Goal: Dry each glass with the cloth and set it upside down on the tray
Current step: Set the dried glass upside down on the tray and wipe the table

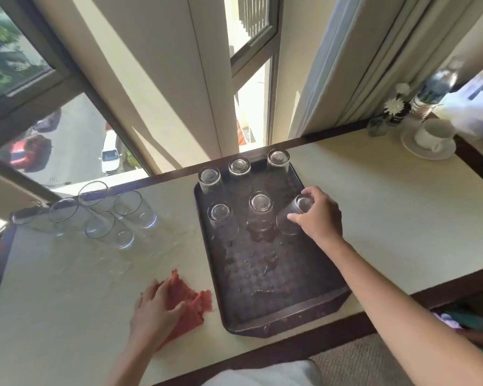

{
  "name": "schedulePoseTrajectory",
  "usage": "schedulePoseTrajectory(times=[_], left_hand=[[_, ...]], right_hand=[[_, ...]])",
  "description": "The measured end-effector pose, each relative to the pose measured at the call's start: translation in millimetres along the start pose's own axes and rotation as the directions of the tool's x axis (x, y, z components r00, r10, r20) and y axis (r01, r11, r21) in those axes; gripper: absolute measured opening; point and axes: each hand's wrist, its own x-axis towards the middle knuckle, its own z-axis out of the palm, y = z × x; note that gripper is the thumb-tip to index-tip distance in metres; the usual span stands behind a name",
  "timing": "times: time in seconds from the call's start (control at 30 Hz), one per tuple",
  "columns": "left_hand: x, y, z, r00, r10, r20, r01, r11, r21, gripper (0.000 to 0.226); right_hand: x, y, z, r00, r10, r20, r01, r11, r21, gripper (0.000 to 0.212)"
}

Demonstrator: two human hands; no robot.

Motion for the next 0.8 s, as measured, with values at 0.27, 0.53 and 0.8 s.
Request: schedulePoseTrajectory(times=[0.27,0.53,0.8], left_hand=[[0.1,-4.7,-0.2,1.0,0.008,0.005,-0.008,1.0,0.011,0.074],[-0.2,-18.7,-3.0,0.995,0.098,0.002,-0.098,0.995,0.002,0.072],[4.6,-44.5,-13.5,0.981,0.194,0.029,-0.183,0.959,-0.218,0.06]], right_hand=[[27.3,-6.2,17.4,0.996,-0.07,-0.047,0.068,0.997,-0.047,0.063],[-45.7,-27.7,25.9,0.972,0.03,-0.234,-0.016,0.998,0.062,0.065],[-189.4,-97.0,118.2,0.989,-0.129,0.072,0.127,0.992,0.025,0.035]])
